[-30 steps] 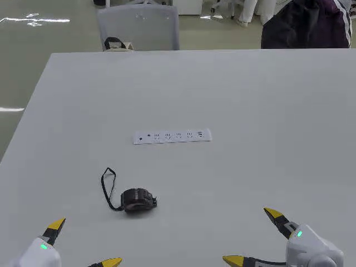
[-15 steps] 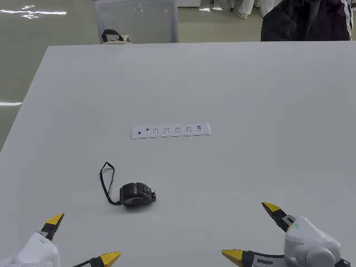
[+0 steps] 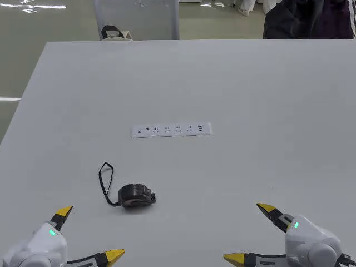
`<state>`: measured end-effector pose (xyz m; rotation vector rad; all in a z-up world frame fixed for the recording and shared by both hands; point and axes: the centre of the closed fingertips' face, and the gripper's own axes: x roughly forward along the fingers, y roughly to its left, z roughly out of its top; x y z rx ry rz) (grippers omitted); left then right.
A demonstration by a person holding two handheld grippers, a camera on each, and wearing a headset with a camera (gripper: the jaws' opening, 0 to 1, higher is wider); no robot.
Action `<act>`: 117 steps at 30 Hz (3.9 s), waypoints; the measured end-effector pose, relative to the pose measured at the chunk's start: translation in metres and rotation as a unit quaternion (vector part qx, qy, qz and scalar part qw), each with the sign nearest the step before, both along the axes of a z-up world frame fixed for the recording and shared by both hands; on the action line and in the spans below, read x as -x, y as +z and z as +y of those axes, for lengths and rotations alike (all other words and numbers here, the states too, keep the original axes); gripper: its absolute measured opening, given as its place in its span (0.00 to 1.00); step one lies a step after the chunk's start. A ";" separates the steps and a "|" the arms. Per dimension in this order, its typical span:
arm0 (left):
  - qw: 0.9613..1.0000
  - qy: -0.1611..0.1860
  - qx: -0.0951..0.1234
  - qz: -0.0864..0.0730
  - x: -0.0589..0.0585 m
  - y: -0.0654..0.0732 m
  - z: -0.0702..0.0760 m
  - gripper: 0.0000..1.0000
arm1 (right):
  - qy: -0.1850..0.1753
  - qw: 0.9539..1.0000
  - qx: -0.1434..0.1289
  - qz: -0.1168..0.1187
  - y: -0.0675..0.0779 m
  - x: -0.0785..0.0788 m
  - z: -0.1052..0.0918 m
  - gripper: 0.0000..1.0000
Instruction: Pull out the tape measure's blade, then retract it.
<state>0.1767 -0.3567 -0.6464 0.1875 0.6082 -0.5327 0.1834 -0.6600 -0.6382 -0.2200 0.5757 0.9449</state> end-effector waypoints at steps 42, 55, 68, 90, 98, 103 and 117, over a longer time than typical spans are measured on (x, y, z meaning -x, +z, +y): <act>0.975 -0.196 -0.097 0.029 -0.082 -0.059 -0.030 0.61 | 0.187 0.982 0.020 -0.004 -0.053 -0.051 0.045 0.61; 0.955 -0.254 -0.140 0.057 -0.096 -0.081 -0.032 0.55 | 0.215 0.976 0.022 -0.010 -0.066 -0.068 0.071 0.53; 0.931 -0.316 -0.166 0.075 -0.105 -0.100 -0.039 0.44 | 0.239 0.971 0.028 -0.007 -0.083 -0.084 0.098 0.44; 0.892 -0.409 -0.183 0.057 -0.100 -0.103 -0.046 0.30 | 0.325 0.945 0.035 -0.010 -0.113 -0.083 0.168 0.32; 0.892 -0.412 -0.172 0.070 -0.100 -0.105 -0.046 0.30 | 0.322 0.946 0.037 -0.013 -0.123 -0.089 0.187 0.26; 0.897 -0.405 -0.161 0.070 -0.100 -0.106 -0.044 0.29 | 0.327 0.944 0.043 -0.011 -0.129 -0.090 0.197 0.24; 0.903 -0.402 -0.145 0.047 -0.100 -0.105 -0.044 0.28 | 0.357 0.932 0.058 -0.011 -0.143 -0.089 0.212 0.17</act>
